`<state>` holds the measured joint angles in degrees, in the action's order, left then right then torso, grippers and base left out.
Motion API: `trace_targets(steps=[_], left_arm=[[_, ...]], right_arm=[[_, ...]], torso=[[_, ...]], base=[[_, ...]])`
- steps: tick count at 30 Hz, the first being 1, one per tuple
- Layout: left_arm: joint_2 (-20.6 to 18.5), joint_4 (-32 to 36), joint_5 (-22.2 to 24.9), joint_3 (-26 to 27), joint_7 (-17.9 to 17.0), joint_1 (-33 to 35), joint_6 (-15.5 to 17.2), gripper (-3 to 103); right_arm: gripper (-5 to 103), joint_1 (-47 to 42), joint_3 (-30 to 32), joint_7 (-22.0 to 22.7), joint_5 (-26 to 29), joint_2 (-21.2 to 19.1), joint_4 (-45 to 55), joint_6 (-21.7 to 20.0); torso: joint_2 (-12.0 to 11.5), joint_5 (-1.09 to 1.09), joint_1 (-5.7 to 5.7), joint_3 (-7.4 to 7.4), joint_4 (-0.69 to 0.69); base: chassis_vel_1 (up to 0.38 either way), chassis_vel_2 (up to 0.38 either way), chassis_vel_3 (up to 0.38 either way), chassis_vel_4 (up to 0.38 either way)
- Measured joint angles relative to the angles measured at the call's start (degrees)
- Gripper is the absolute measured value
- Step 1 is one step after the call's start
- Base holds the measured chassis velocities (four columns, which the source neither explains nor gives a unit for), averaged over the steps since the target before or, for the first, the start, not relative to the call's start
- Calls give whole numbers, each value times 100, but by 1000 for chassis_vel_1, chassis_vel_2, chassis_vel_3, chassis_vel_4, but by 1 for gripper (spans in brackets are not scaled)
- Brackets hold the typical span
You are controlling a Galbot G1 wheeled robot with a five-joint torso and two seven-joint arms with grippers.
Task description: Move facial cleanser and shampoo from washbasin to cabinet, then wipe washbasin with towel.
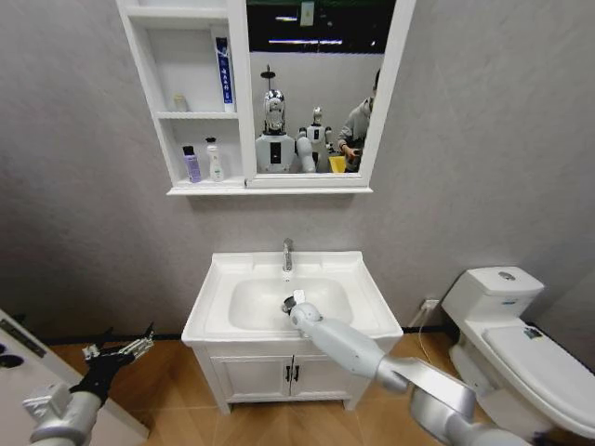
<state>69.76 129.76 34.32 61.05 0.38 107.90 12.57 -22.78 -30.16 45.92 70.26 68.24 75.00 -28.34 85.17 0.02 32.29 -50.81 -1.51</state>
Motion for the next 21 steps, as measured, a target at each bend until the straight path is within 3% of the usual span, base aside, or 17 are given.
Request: trace_targets(steps=[5,10,13,17,21], left_arm=[[0,0,0,0,1,0,0,100],[0,0,0,0,1,0,0,100],[0,0,0,0,1,0,0,100],[0,1,0,0,1,0,0,100],[0,0,0,0,1,1,0,100]], right_arm=[[4,149,173,214,118,-486,587,-5],[4,73,646,377,246,-1318,1269,-33],[4,-112,904,353,241,-1484,1403,-36],[4,-486,1351,92,19,-1744,1514,-39],[4,-713,1700,-747,-716,-1752,1101,52]], torso=[[0,0,0,0,0],[0,-1,0,0,-1],[0,0,0,0,-3],[0,-1,0,0,-2],[0,-2,0,0,-1]], base=[[0,0,0,0],[0,0,0,0],[0,0,0,0],[0,0,0,0],[0,0,0,0]])
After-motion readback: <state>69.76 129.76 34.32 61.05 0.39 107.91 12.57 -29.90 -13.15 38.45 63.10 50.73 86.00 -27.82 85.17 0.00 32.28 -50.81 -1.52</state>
